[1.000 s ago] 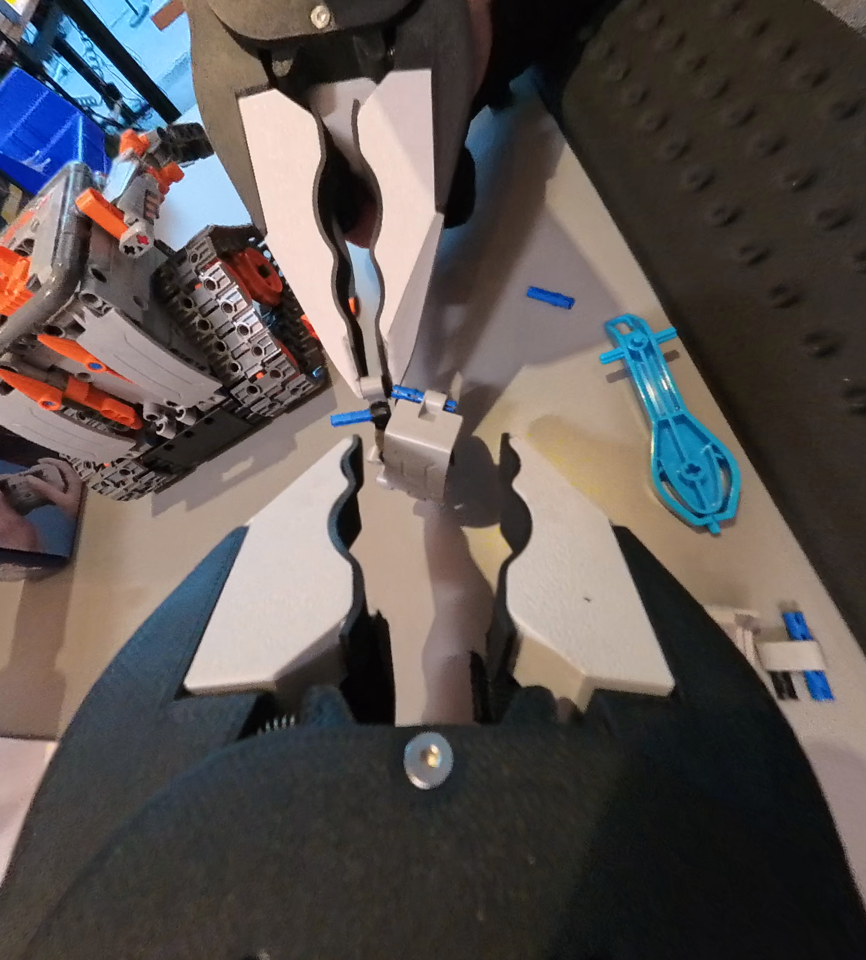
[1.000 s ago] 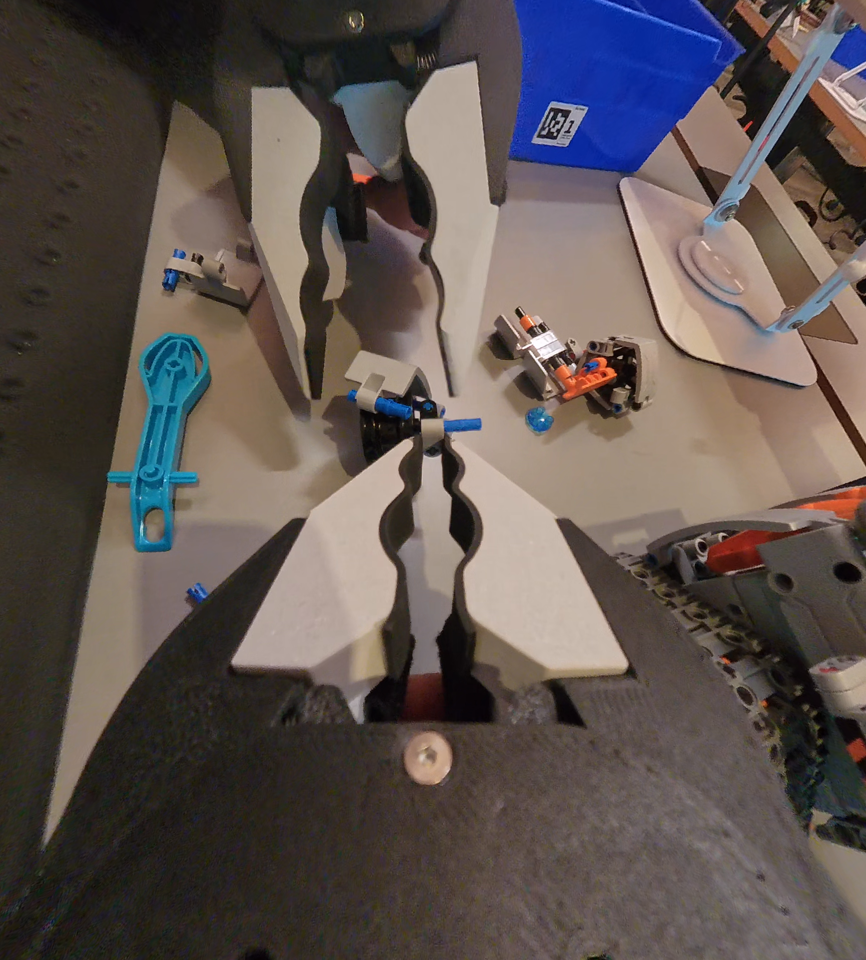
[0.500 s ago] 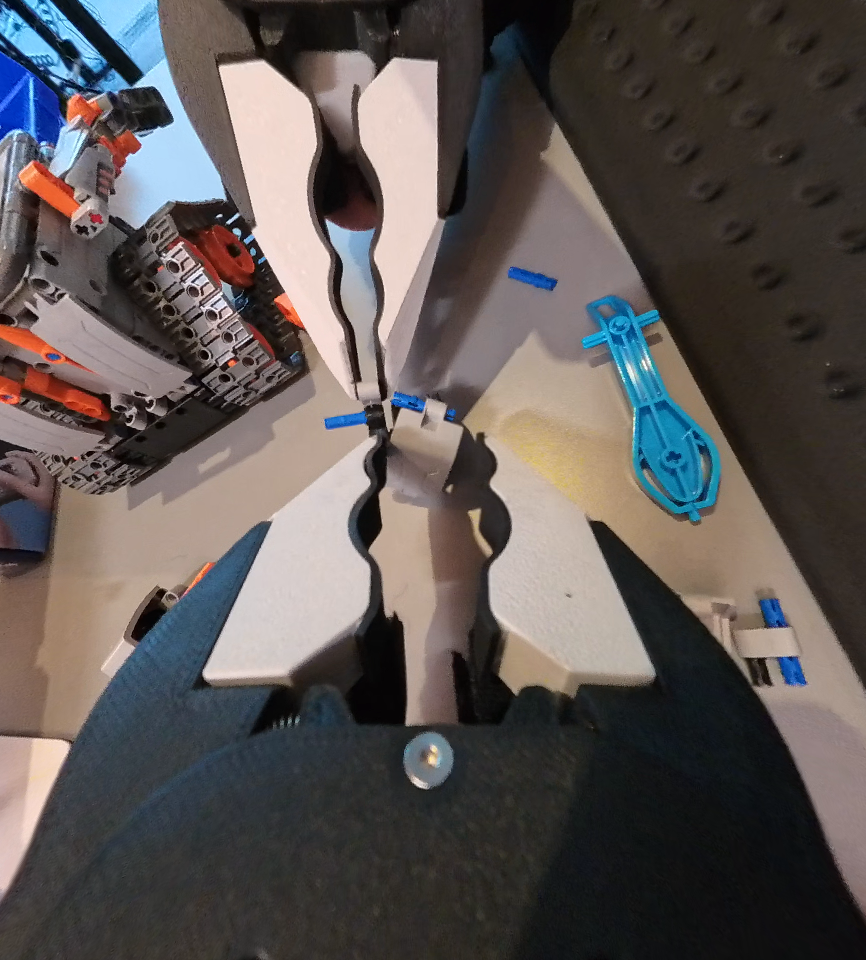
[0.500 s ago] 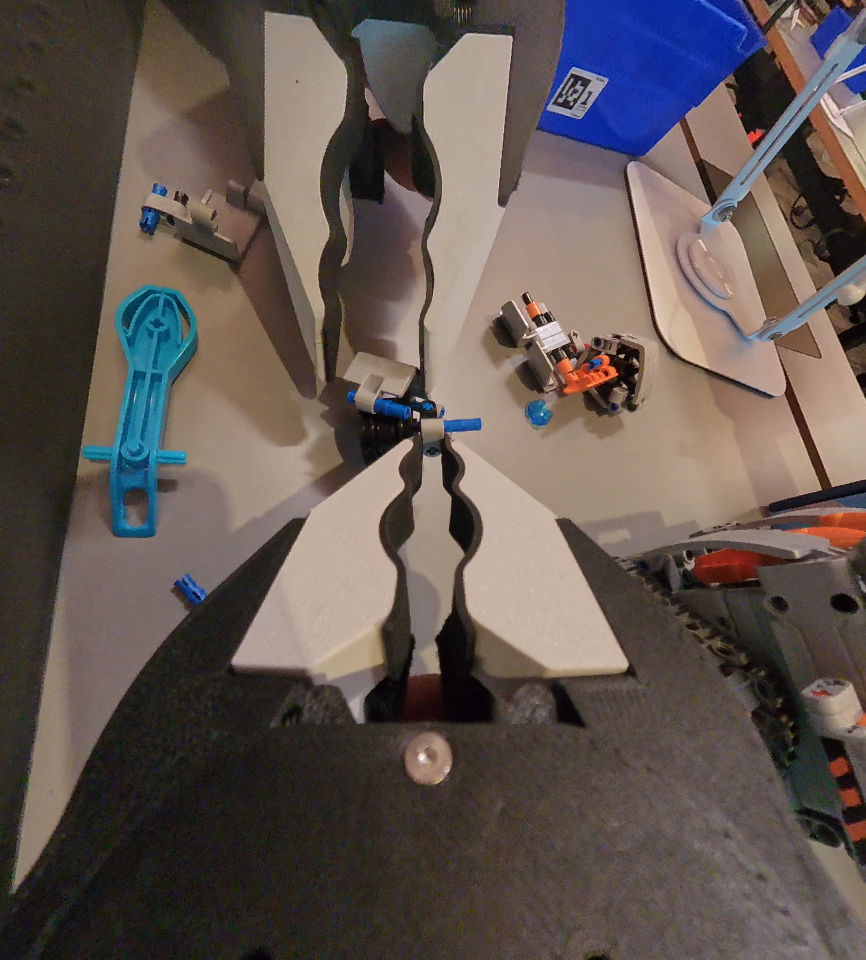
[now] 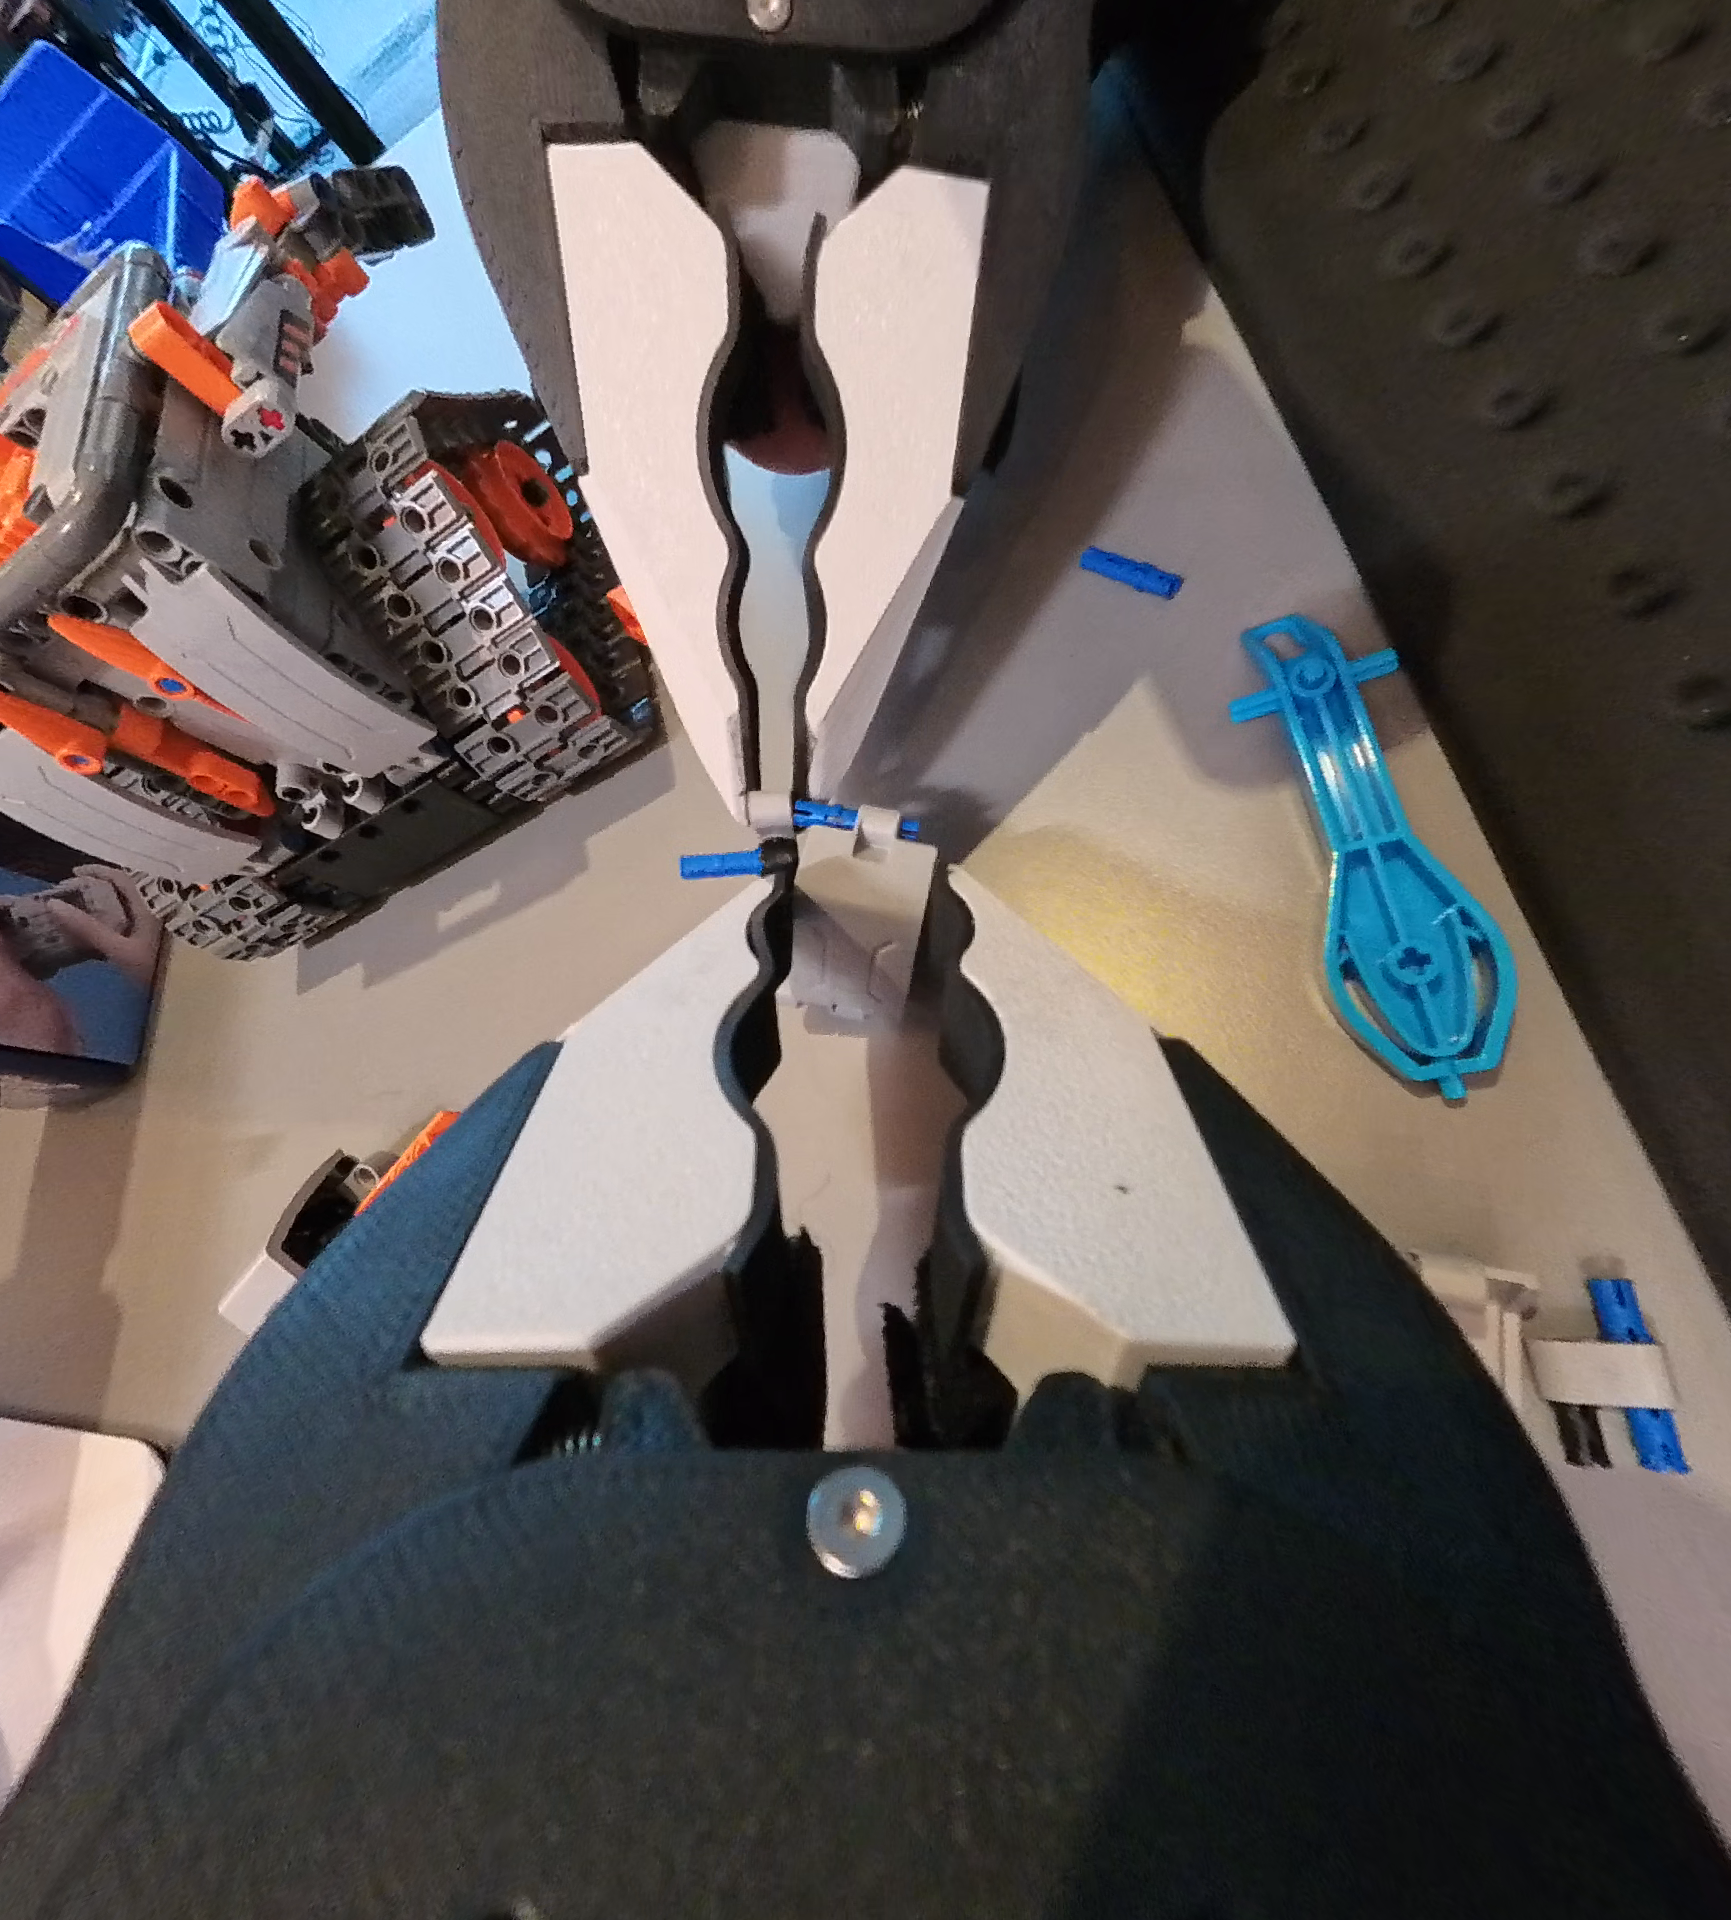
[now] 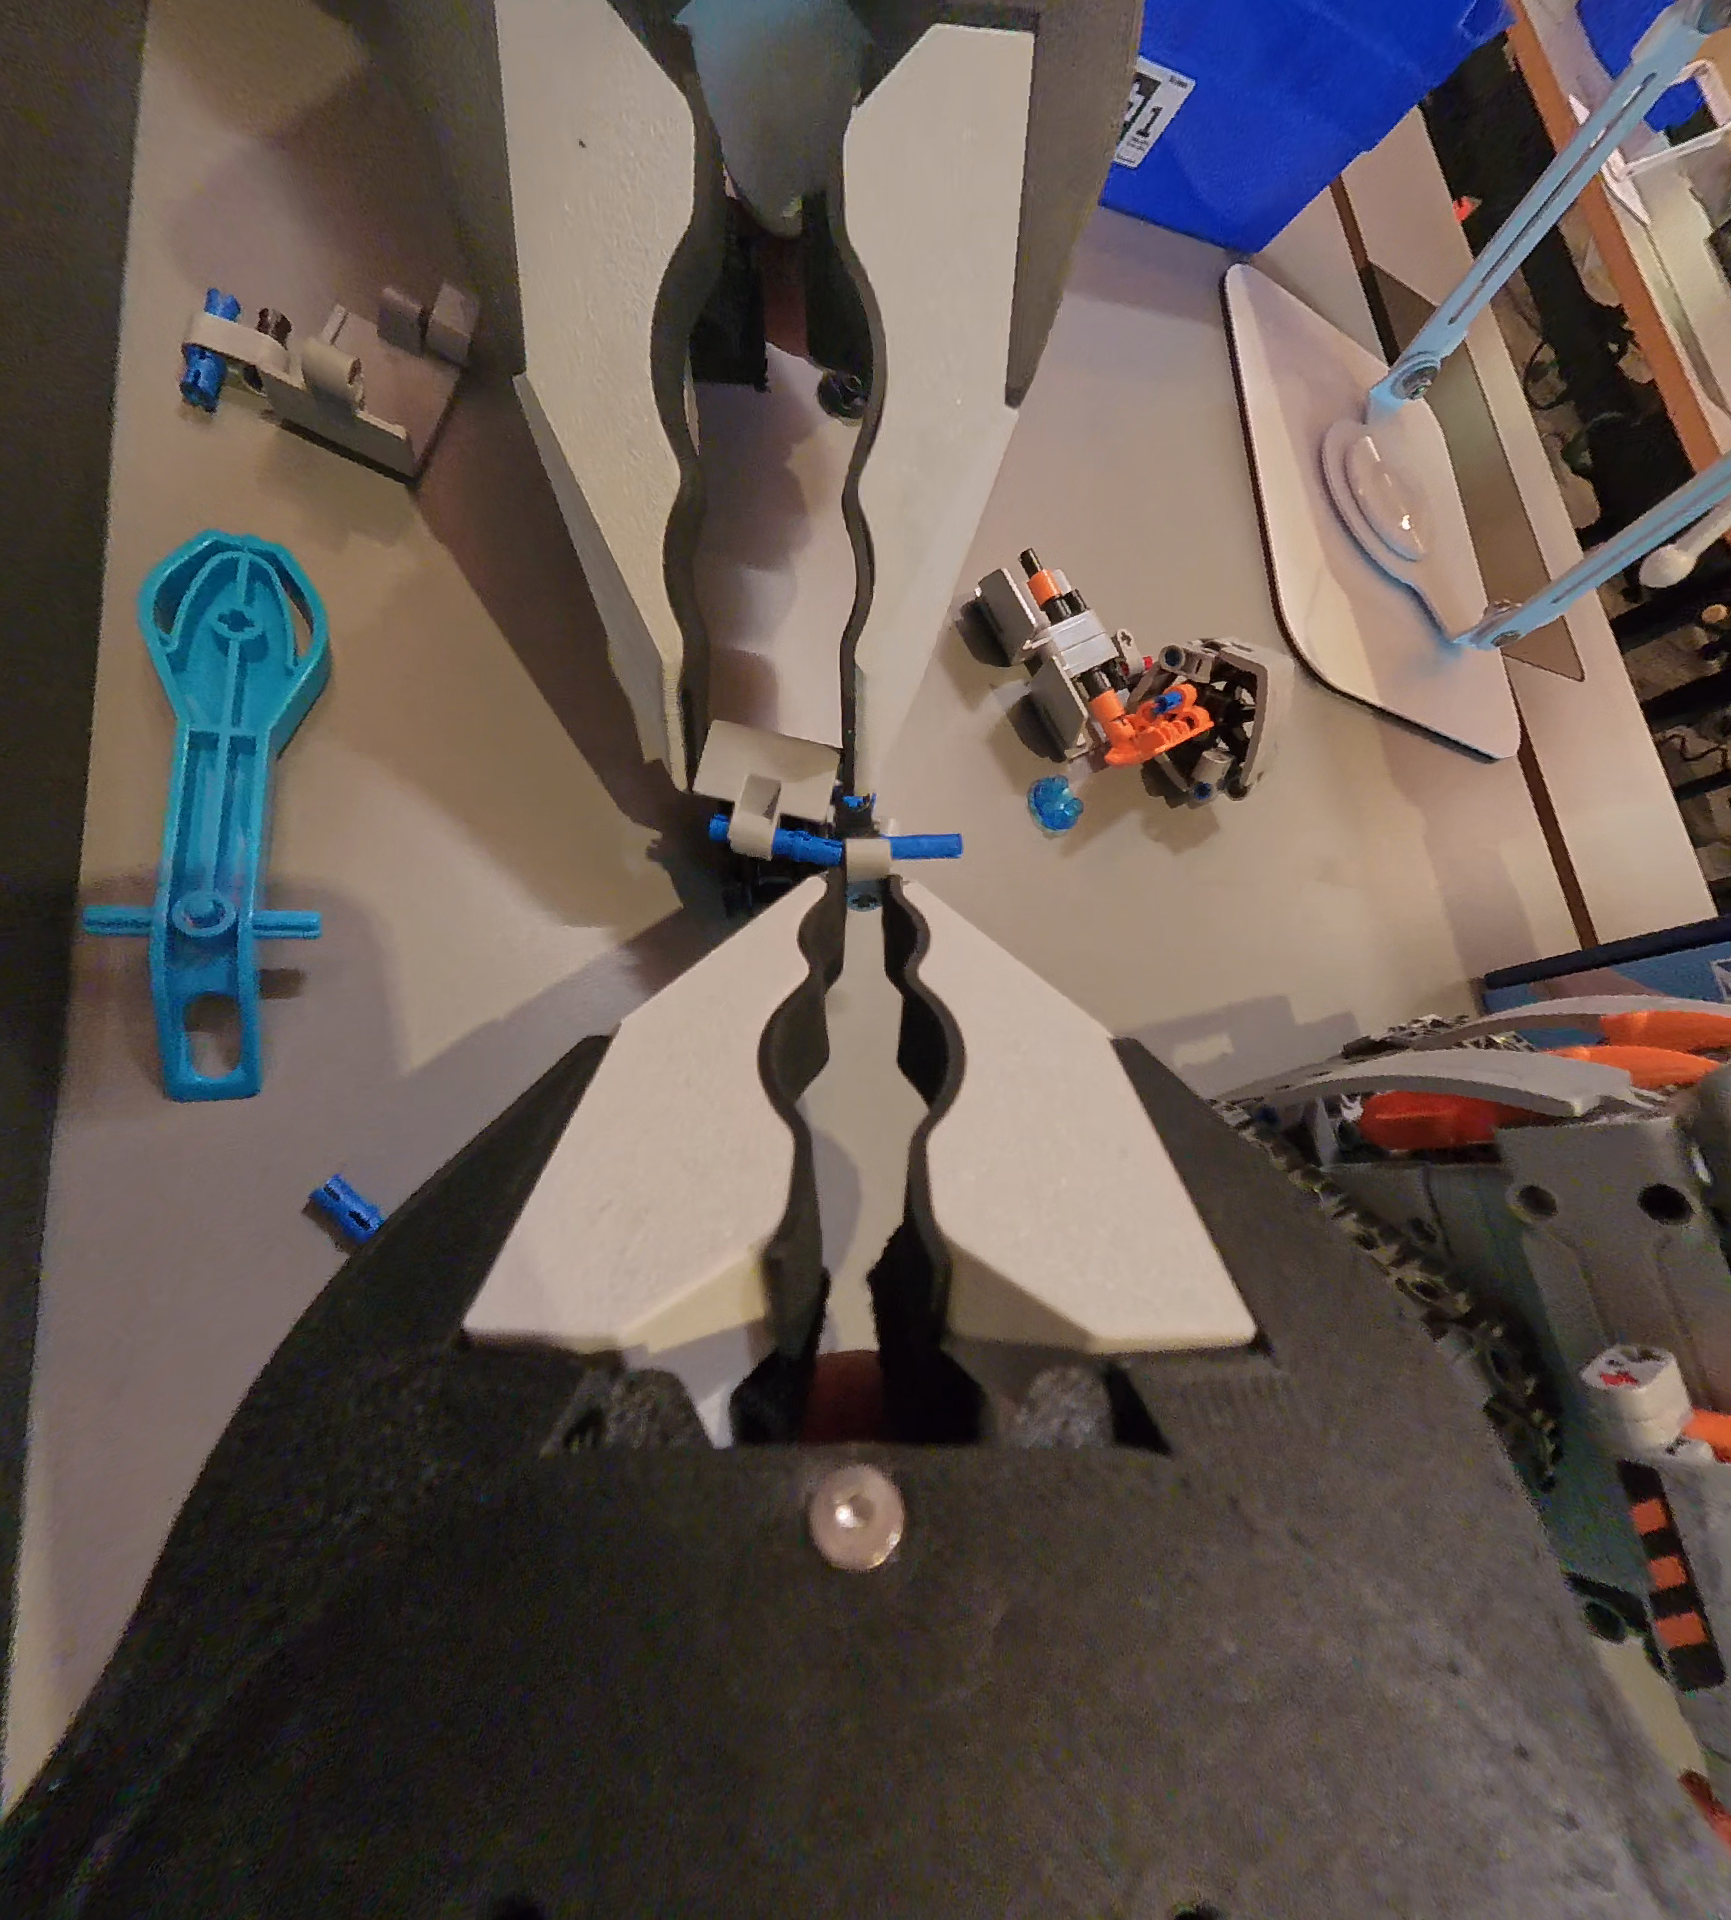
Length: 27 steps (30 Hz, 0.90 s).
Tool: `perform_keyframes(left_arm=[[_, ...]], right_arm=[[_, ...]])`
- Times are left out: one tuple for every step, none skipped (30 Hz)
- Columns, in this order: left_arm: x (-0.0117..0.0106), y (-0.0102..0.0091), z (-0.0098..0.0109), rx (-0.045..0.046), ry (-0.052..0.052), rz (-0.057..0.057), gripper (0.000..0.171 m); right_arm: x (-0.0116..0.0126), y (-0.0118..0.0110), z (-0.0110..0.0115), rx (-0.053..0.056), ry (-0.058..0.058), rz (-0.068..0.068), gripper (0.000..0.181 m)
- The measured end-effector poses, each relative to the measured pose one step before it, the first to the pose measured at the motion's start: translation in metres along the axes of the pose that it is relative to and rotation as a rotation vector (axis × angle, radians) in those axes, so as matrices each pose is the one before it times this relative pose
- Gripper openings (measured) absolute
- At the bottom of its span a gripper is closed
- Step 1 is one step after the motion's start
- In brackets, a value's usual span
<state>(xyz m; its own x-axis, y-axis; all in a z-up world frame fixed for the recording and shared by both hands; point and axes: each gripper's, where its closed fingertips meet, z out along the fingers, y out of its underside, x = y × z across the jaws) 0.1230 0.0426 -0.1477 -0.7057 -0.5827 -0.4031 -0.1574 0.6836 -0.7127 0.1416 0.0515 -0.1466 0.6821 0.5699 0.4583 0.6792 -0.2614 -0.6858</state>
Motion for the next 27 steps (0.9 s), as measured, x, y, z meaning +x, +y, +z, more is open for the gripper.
perform_keyframes(left_arm=[[-0.00026,0.00067,0.00056,-0.00316,-0.0052,0.0036,0.023],[-0.00093,-0.00031,0.00005,0.00223,-0.0076,-0.0034,0.023],[-0.00121,-0.00064,-0.00005,0.00674,-0.0094,-0.0058,0.023],[-0.00021,0.00061,0.00055,-0.00016,-0.0006,-0.0064,0.023],[0.00003,0.00073,0.0005,-0.00203,0.0012,-0.0046,0.023],[0.00008,-0.00043,-0.00005,0.00351,-0.006,0.0051,0.023],[0.00032,0.0003,0.00008,-0.00245,-0.0031,0.0098,0.023],[-0.00006,-0.00004,-0.00027,-0.00164,0.0022,-0.0023,0.023],[-0.00041,-0.00022,-0.00006,0.00248,-0.0004,-0.0072,0.023],[-0.00024,0.00005,0.00027,0.00139,-0.0013,-0.0018,0.023],[-0.00087,0.0006,0.00014,-0.00251,-0.0041,-0.0045,0.023],[-0.00044,0.00012,0.00006,0.00056,-0.0016,-0.0057,0.023],[-0.00016,-0.00033,0.00012,0.00332,0.0004,-0.0055,0.023],[-0.00047,-0.00058,-0.00029,0.0056,0.0002,-0.0062,0.023],[-0.00123,-0.00076,-0.00048,0.00495,-0.0026,-0.0127,0.023],[-0.00059,-0.00037,-0.00012,0.00207,-0.0008,-0.0076,0.023],[-0.00005,-0.00017,0.00008,0.00229,0.0005,-0.0044,0.023],[-0.00061,-0.00041,-0.00011,0.00472,-0.003,-0.0031,0.023],[-0.00044,0.00016,-0.0002,0.00032,0.0017,-0.003,0.023],[0.00054,-0.0007,-0.00046,0.00489,0.0063,-0.0011,0.023],[0.00054,-0.00072,-0.00036,0.00442,0.0031,0.0035,0.023],[0.0005,0.00002,-0.00006,-0.00114,0.0013,0.0069,0.023],[-0.00014,0.00029,0.00007,-0.00237,-0.0017,0.0024,0.023],[0.00012,-0.00106,-0.00038,0.00535,0.0028,-0.002,0.023],[0.0008,-0.001,-0.00037,0.00505,0.007,-0.0011,0.023],[-0.00071,-0.0002,-0.00014,-0.00097,-0.0035,-0.0009,0.023],[-0.0012,0.00013,-0.0001,-0.00103,-0.0062,-0.0018,0.023]], right_arm=[[0.00038,0.00038,0.00016,-0.0017,0.001,0.0044,0.004],[0.00086,0.00034,0.00005,-0.0011,0.0016,0.0098,0.004],[0.00112,0.00022,0.00001,-0.0013,0.0029,0.0083,0.004],[0.00029,0.0003,0.00013,-0.0019,-0.0011,0.009,0.004],[-0.00025,0.00065,0.00061,-0.0029,-0.003,0.0086,0.004],[-0.00035,0.00033,0.00054,-0.0012,-0.003,0.0081,0.004],[-0.00038,-0.0002,0.00021,0.0021,-0.0059,0.0108,0.004],[0.00002,-0.0002,-0.00006,0.0035,-0.0048,0.0087,0.004],[0.00003,-0.00007,-0.00006,0.0008,-0.0029,0.0064,0.004],[-0.00006,-0.00009,0.00023,-0.0013,-0.0005,0.0067,0.004],[0.00065,0.00024,0.00039,-0.0013,0.0039,0.0101,0.004],[0.00041,0.00009,0.00016,0.0009,0.0001,0.0096,0.004],[0.00022,-0.00017,-0.00048,0.0035,-0.0025,0.0036,0.004],[0.00054,-0.00059,-0.00057,0.0044,0.0041,-0.0027,0.004],[0.001,-0.0005,-0.00035,0.0012,0.0121,-0.0078,0.004],[0.00072,-0.00032,0.00007,-0.0023,0.0127,-0.011,0.004],[0.00025,-0.00015,-0.00017,-0.0006,0.0058,-0.0072,0.005],[0.00037,-0.00023,-0.00054,0.0059,-0.0034,0.0049,0.005],[0.00005,-0.00049,-0.00081,0.0104,-0.015,0.0176,0.005],[-0.00157,-0.00013,-0.00037,0.0082,-0.028,0.0223,0.005],[-0.00286,0.00069,0.00045,0.0035,-0.0351,0.0233,0.009],[-0.00223,0.00033,0.00019,0.0045,-0.0268,0.0147,0.012],[-0.00146,-0.0006,-0.00087,0.0079,-0.0182,0.0038,0.014],[-0.00187,-0.00077,-0.00108,0.0092,-0.0233,0.0085,0.018],[-0.00107,-0.00066,-0.00089,0.0113,-0.0198,0.0147,0.02],[-0.00011,-0.00085,-0.00079,0.0114,-0.0101,0.0055,0.019],[-0.00038,-0.00042,-0.00049,0.0073,-0.0039,-0.007,0.023]])
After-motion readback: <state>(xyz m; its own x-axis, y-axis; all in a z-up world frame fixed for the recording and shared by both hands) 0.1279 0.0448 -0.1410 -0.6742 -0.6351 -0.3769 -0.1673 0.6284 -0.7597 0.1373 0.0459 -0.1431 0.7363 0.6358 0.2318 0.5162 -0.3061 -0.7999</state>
